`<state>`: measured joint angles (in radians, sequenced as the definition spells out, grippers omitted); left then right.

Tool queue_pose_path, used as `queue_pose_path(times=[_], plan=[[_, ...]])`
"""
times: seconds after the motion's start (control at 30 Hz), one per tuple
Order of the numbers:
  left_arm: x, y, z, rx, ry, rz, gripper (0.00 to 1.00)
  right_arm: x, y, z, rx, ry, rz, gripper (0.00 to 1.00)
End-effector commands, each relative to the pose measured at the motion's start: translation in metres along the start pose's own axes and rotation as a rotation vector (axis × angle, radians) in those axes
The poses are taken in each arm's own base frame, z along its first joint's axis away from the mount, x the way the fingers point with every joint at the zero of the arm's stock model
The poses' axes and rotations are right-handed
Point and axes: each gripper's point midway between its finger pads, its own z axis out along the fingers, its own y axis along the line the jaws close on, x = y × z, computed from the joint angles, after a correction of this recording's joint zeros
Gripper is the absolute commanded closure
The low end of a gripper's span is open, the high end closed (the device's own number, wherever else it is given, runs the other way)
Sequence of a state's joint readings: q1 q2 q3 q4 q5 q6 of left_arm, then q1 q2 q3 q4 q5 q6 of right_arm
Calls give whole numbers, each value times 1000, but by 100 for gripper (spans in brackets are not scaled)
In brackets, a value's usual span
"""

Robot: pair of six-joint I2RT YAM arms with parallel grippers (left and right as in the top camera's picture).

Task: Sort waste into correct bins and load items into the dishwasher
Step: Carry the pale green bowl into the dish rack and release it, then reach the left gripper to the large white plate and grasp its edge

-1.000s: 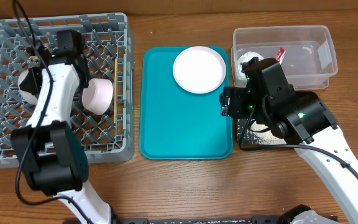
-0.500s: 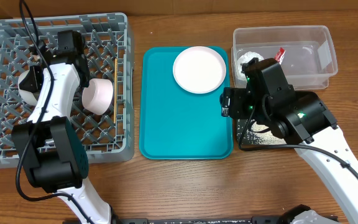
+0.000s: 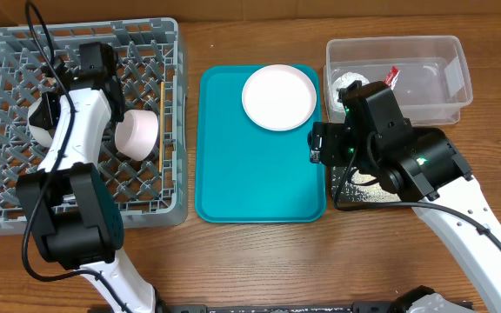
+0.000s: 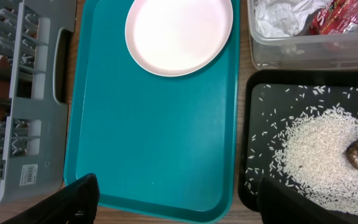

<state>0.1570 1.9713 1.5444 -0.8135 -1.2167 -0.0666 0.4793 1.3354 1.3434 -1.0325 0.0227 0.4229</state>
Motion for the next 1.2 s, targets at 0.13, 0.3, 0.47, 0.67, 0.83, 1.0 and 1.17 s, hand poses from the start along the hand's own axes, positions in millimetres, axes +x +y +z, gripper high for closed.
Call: queue_pose_path(times=[0.13,0.3,0.47,0.67,0.83,1.0,1.17], plan=[[-8,-18,-20,57,-45,40,92,-3,1,-1,-5,-8,6,18],[-12,-25,-35,73,-80,63,89,-3,1,-1,-6,-9,6,18],[-17,-35,-55,91,-122,80,82,-3,1,-1,-6,-9,6,18],[-14,-55,-71,182,-140,118,73,-3,1,-1,-5,-8,6,18],[-7,-58,-71,204,-122,150,76,-3,1,-1,-5,-8,6,19],[-3,-50,-83,234,-113,54,46,-3,1,-1,-6,-7,6,19],[-17,-36,-118,420,-164,-45,37,-3,1,-1,-5,-7,6,19]])
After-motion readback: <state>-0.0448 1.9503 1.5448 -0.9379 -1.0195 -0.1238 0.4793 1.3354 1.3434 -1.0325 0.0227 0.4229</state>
